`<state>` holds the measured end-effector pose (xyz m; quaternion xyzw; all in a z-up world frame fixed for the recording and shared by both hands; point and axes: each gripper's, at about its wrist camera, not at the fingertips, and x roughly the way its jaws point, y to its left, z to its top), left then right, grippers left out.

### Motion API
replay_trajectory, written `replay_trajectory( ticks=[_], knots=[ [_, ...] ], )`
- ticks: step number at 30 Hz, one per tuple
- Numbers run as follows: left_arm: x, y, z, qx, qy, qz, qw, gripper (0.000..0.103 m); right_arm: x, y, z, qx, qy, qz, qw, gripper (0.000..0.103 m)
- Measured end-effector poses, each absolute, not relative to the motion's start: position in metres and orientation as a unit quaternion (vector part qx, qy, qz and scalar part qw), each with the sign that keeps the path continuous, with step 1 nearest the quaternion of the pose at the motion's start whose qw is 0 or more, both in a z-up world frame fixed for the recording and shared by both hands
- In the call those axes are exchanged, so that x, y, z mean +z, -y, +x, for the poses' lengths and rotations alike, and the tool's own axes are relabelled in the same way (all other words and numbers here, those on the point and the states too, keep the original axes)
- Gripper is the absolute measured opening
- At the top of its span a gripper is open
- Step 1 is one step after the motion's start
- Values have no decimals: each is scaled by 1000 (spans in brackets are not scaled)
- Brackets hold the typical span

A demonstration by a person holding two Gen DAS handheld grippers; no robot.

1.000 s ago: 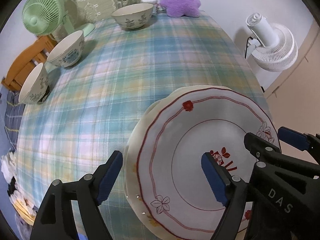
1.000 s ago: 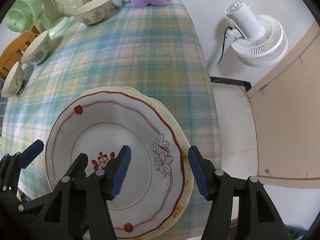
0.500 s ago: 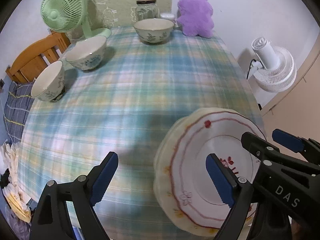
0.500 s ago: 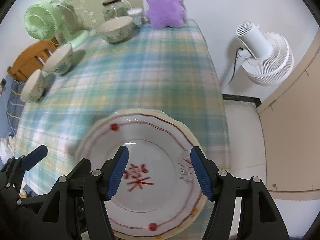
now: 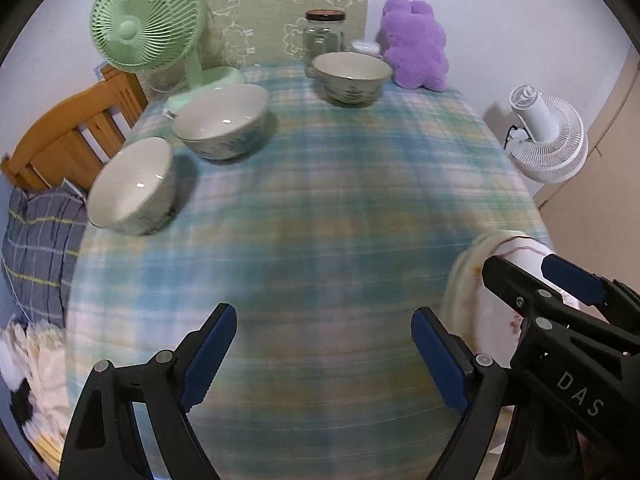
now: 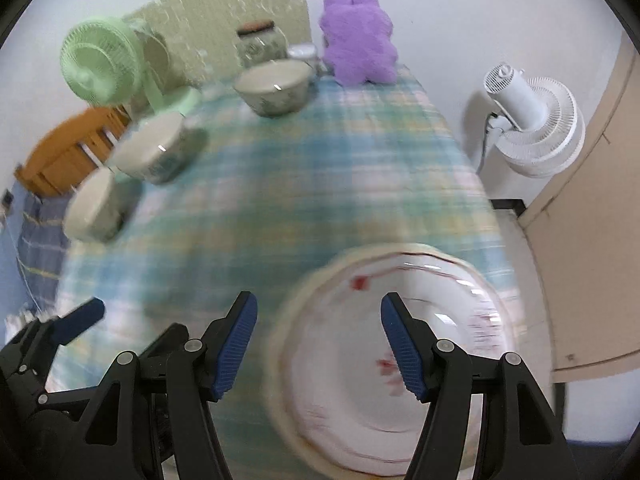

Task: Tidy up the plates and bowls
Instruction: 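Lower the plate stack onto the table edge with the right gripper while the left gripper opens, then move both grippers to the rim of the wide grey-green shallow bowl and close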

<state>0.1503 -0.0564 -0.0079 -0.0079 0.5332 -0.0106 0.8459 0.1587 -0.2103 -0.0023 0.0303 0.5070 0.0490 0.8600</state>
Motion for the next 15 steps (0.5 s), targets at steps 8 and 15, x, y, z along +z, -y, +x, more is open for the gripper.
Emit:
replay_trajectory(
  ticks=[8, 15],
  knots=[
    [-11, -11, 156, -15, -532, -5, 847, 90, 0, 136, 165, 46, -499, 19, 865, 68],
    [-10, -62, 172, -27, -521, -9, 853, 87, 0, 83, 178, 31, -492, 16, 870, 68]
  ],
)
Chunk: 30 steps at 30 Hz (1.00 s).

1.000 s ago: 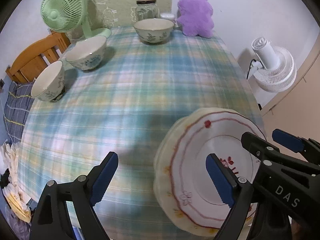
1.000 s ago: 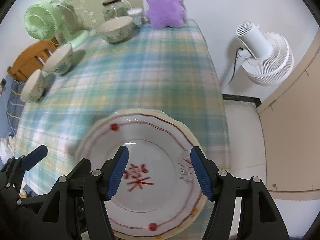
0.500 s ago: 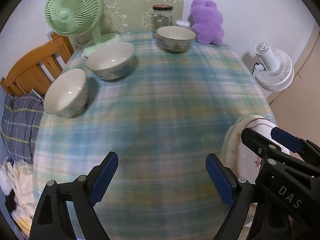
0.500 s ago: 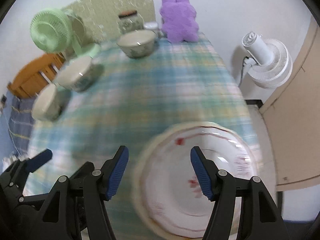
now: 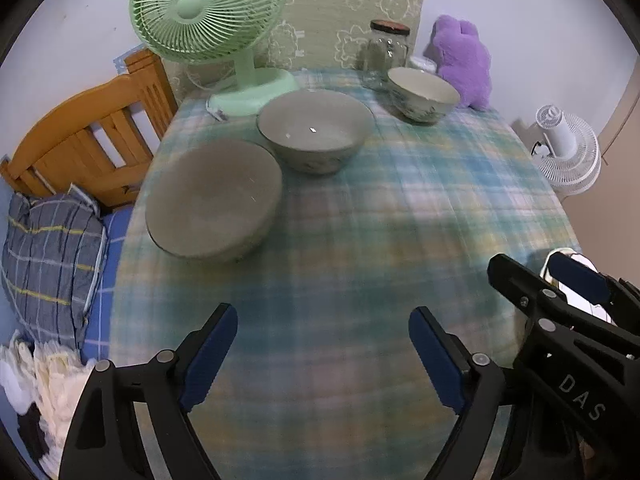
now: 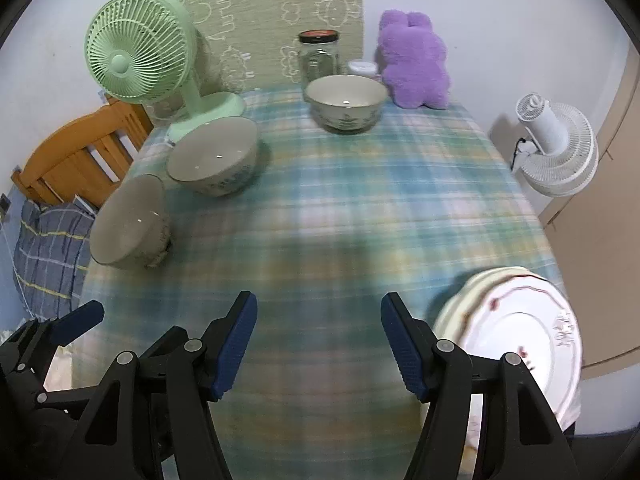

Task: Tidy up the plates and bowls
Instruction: 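Move both grippers to the rim of the wide grey-green shallow bowl and close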

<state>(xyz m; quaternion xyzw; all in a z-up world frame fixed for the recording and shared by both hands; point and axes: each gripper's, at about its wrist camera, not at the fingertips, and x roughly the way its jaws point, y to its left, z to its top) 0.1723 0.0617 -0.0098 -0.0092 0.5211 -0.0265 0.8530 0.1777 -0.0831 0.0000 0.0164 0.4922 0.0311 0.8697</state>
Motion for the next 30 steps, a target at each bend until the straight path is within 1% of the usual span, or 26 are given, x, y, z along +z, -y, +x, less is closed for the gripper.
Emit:
replay_trajectory(
  ticks=[6, 13, 15, 16, 21, 27, 30],
  knots=[
    [-5, -96, 195, -29, -508, 9, 861, 87, 2, 47, 195, 23, -496, 41, 867, 68],
    [-7, -132, 226, -6, -512, 1, 859, 87, 6, 10, 223, 19, -493, 53, 868, 67],
    [-9, -139, 234, -1, -515, 1, 857, 86, 4, 0, 230, 20, -497, 52, 866, 66],
    [-9, -142, 236, 0, -514, 1, 858, 85, 4, -6, 235, 23, -499, 52, 865, 64],
    [-17, -161, 253, 11, -514, 1, 858, 85, 0, -27, 253, 31, -498, 50, 865, 63],
    [-34, -175, 267, 12, -524, -4, 852, 78, -14, -49, 271, 37, -508, 41, 859, 62],
    [-40, -177, 272, 1, -526, -1, 851, 72, -23, -57, 277, 38, -514, 37, 856, 57]
  ],
)
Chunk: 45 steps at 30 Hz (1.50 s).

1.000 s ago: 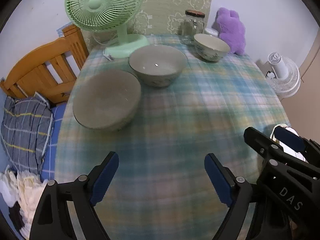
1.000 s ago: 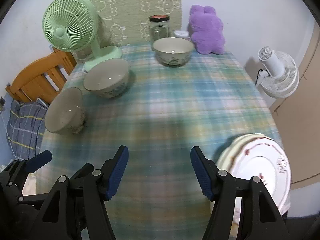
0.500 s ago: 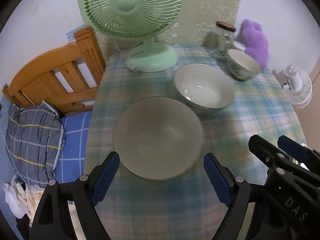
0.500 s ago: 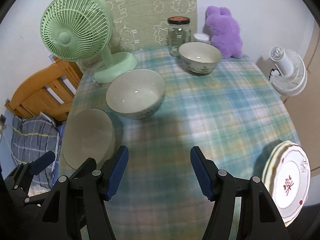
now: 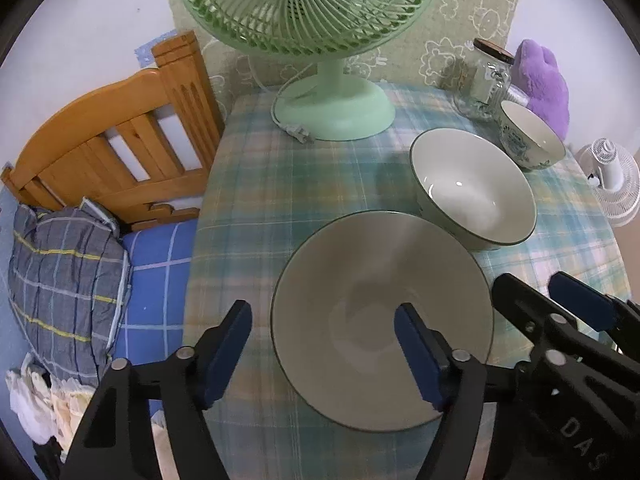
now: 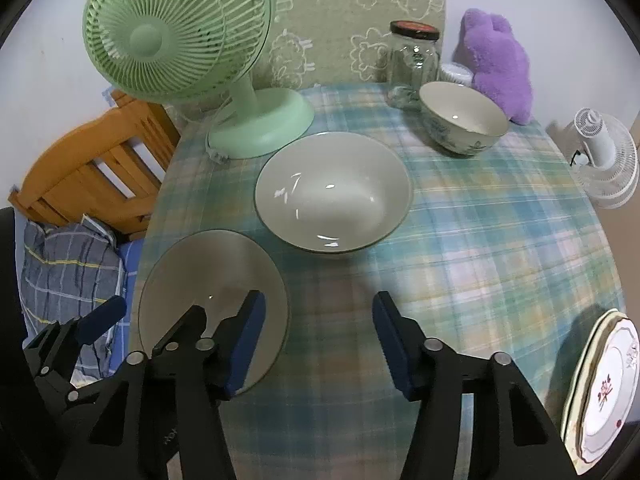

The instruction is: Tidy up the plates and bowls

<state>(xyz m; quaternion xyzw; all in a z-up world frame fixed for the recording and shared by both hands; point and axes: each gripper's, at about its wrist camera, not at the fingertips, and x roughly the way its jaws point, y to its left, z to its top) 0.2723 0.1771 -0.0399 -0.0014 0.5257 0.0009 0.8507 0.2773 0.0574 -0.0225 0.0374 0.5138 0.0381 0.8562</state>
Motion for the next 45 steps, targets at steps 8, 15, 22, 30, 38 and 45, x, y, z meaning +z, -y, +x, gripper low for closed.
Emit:
replay_trajectory(
  ticks=[8, 15, 22, 30, 38, 45],
  knots=[
    [-57, -181, 283, -3, -534, -5, 846, 55, -41, -74, 291, 38, -524, 22, 850, 37],
    [-63, -182, 287, 2, -534, 2, 846, 43, -52, -82, 300, 41, -532, 18, 845, 25],
    [-65, -187, 291, 24, -531, 4, 847, 26, -55, -92, 306, 36, -530, 4, 847, 18],
    [-64, -189, 288, 26, -535, 4, 844, 23, -53, -94, 305, 30, -533, -1, 846, 18],
    [-60, -181, 276, 23, -540, 5, 841, 23, -50, -88, 294, 25, -539, 7, 842, 18],
    [-51, -169, 260, 15, -537, 6, 843, 23, -40, -76, 277, 17, -537, 11, 844, 18]
  ],
)
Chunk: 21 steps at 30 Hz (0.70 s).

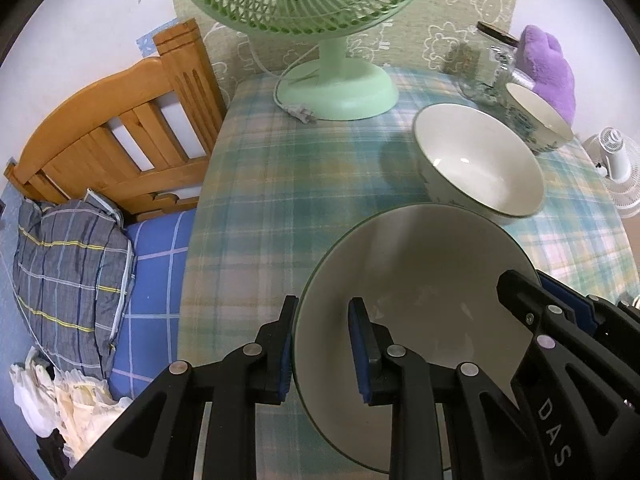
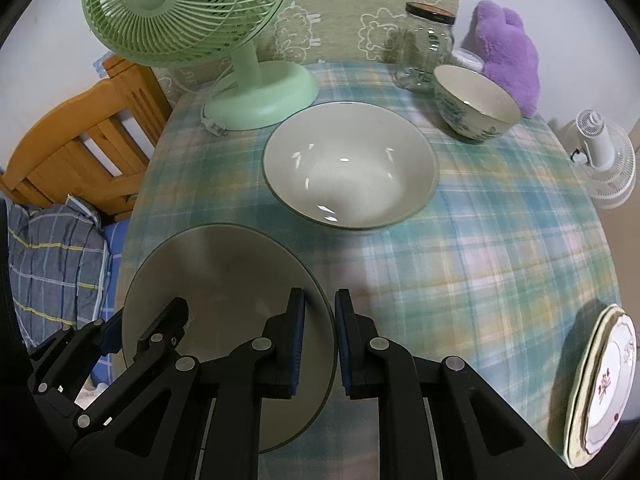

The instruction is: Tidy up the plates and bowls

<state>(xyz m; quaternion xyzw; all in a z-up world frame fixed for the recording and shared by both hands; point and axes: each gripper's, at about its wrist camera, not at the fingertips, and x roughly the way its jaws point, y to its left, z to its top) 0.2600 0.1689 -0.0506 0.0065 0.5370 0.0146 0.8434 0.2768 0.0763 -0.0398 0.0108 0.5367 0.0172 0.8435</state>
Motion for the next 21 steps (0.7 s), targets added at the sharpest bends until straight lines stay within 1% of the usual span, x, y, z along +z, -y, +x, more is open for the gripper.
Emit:
replay_trajectory(
  ticks=[21],
  knots=[
    [-25, -104, 204, 16, -533, 10, 846, 23, -14, -10, 214, 13, -533, 19, 846, 18]
  ],
)
